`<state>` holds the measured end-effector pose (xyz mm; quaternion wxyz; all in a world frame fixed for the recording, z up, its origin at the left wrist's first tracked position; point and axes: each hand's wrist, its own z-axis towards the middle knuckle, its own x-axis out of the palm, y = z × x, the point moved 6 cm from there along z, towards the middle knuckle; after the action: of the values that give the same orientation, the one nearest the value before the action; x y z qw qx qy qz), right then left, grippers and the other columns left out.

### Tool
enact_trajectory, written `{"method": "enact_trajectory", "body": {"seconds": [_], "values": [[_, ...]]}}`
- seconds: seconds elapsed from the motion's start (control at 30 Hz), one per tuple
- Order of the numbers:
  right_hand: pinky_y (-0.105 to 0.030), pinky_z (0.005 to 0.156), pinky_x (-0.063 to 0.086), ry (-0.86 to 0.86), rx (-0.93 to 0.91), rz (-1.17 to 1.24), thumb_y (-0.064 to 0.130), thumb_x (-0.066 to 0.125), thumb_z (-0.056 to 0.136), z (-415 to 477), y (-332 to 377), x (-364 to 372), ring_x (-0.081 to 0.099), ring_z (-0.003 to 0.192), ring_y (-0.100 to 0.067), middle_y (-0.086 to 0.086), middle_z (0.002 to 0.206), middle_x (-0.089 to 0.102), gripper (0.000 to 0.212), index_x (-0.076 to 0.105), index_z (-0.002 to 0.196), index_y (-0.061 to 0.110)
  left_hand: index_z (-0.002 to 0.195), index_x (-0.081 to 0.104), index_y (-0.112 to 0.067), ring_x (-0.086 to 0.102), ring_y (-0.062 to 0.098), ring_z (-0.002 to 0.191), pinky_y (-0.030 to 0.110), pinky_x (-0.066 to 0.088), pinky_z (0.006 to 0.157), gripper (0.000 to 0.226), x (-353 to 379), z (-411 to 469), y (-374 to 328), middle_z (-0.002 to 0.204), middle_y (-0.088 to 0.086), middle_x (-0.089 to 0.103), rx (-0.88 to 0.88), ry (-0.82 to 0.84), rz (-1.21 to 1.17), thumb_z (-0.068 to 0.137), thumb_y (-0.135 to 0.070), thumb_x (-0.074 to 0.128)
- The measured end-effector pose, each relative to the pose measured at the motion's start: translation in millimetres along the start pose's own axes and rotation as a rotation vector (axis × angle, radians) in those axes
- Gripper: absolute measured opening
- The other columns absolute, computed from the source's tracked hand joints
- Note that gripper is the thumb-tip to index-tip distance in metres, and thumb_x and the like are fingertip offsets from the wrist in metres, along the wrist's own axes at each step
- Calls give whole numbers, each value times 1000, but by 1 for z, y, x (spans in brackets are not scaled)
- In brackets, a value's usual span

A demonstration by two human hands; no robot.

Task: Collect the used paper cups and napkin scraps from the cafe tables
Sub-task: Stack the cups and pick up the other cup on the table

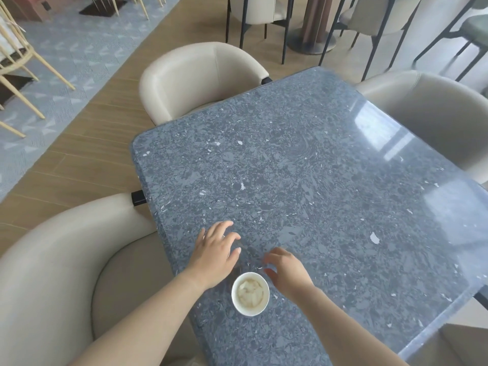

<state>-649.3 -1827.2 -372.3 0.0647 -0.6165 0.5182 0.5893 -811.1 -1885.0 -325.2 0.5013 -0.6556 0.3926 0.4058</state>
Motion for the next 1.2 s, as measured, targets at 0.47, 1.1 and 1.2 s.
{"method": "enact_trajectory", "body": {"seconds": [0.47, 1.1, 1.2], "values": [[-34, 68, 52, 24, -11, -108, 26, 52, 91, 11, -1, 7, 49, 103, -18, 4, 114, 48, 12, 63, 93, 23, 101, 55, -30, 48, 15, 112, 38, 35, 90, 29, 11, 1, 6, 118, -9, 52, -19, -74, 135, 87, -47, 36], [-28, 75, 47, -129, -122, 40, 17, 53, 89, -63, 68, -30, 58, 92, -15, 8, 102, 66, 18, 68, 96, 22, 131, 38, -21, 25, 17, 136, 35, 22, 111, 42, -21, -41, 2, 147, -3, 29, 19, -13, 39, 93, -41, 39], [-27, 76, 46, -141, -78, 30, 16, 54, 87, -66, 65, -29, 57, 95, -13, 10, 102, 66, 18, 67, 95, 26, 129, 41, -20, 26, 18, 134, 35, 25, 109, 41, -28, -46, 7, 145, -4, 31, 27, 8, 90, 93, -39, 41]]}}
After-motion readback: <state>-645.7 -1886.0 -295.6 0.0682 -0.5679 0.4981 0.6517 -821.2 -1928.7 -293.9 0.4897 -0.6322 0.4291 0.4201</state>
